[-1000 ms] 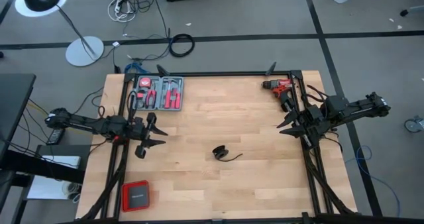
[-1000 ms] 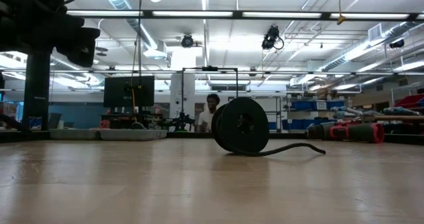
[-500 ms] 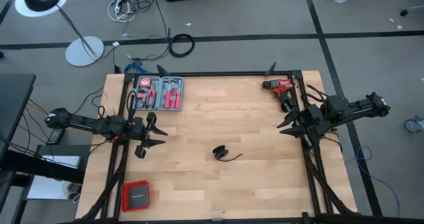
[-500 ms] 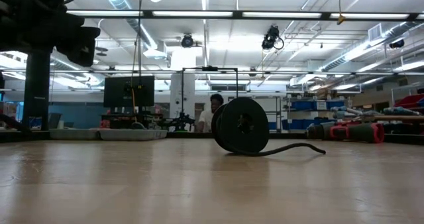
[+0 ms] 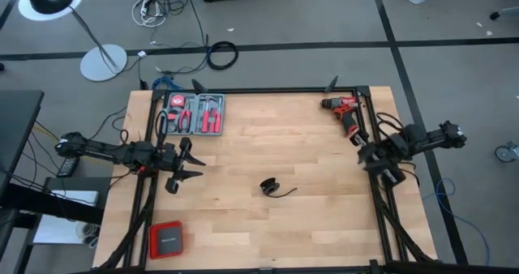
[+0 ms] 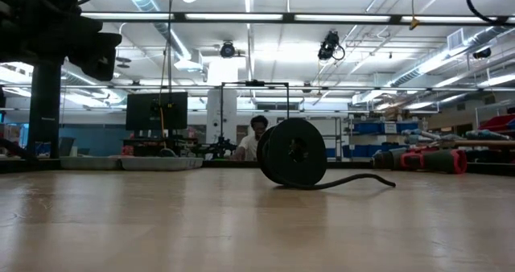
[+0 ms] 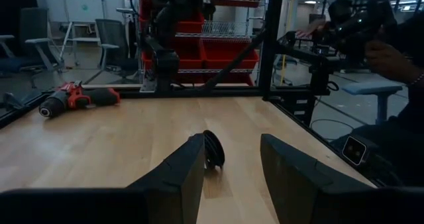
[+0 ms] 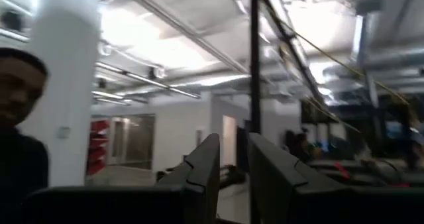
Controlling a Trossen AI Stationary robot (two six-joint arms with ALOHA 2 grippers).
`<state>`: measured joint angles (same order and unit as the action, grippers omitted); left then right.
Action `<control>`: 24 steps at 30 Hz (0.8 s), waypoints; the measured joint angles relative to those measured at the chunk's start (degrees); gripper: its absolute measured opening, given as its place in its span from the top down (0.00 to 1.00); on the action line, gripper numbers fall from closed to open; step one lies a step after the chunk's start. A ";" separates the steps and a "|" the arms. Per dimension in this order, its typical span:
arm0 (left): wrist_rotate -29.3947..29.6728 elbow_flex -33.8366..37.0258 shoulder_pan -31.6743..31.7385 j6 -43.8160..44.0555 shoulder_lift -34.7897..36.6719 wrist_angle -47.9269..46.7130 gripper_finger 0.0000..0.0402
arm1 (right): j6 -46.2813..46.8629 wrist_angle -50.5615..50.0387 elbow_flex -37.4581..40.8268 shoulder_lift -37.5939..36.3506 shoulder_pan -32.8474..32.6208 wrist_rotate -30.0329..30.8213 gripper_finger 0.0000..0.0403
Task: Coil cords
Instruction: Return to Home Position
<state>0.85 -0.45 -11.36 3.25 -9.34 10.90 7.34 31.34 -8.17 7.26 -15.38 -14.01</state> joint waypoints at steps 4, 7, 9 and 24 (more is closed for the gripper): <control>0.01 0.00 0.00 0.00 0.00 -0.02 0.62 | 0.23 0.41 3.01 -3.82 -0.02 -2.32 0.80; 0.01 0.00 0.00 0.00 0.00 -0.01 0.62 | 1.49 2.29 6.05 -5.32 -0.02 -2.37 0.80; 0.01 0.00 0.00 0.00 0.00 0.00 0.62 | 2.05 4.04 7.63 -5.82 -0.02 -2.49 0.80; 0.01 0.02 0.00 0.00 -0.01 0.38 0.62 | 0.44 -4.92 7.66 -7.08 0.47 -0.23 0.80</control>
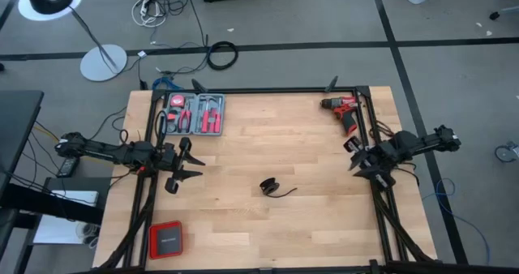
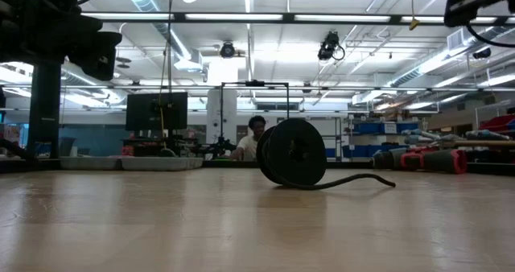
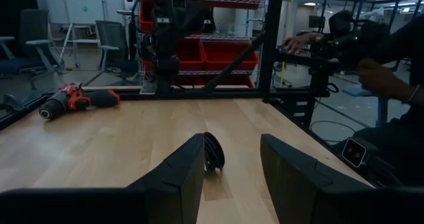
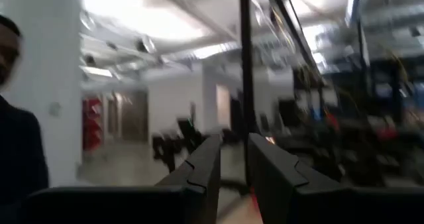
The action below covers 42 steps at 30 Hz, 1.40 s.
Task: Coil cords
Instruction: Return to Home Position
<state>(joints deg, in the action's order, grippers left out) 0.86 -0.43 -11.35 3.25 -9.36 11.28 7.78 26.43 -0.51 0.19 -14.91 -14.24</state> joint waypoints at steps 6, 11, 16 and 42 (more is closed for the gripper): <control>0.00 0.00 0.00 0.00 -0.01 0.01 0.62 | -2.37 -10.98 0.00 0.02 0.04 5.50 0.80; 0.00 0.00 0.00 0.00 -0.01 0.01 0.62 | -2.36 -14.86 0.02 0.00 0.50 8.69 0.80; 0.00 0.00 0.00 0.00 -0.01 0.01 0.62 | -0.97 -20.41 0.04 0.02 1.62 8.82 0.80; 0.00 0.00 0.00 0.00 -0.01 -0.01 0.62 | -0.38 -18.59 0.11 0.00 -4.62 8.55 0.80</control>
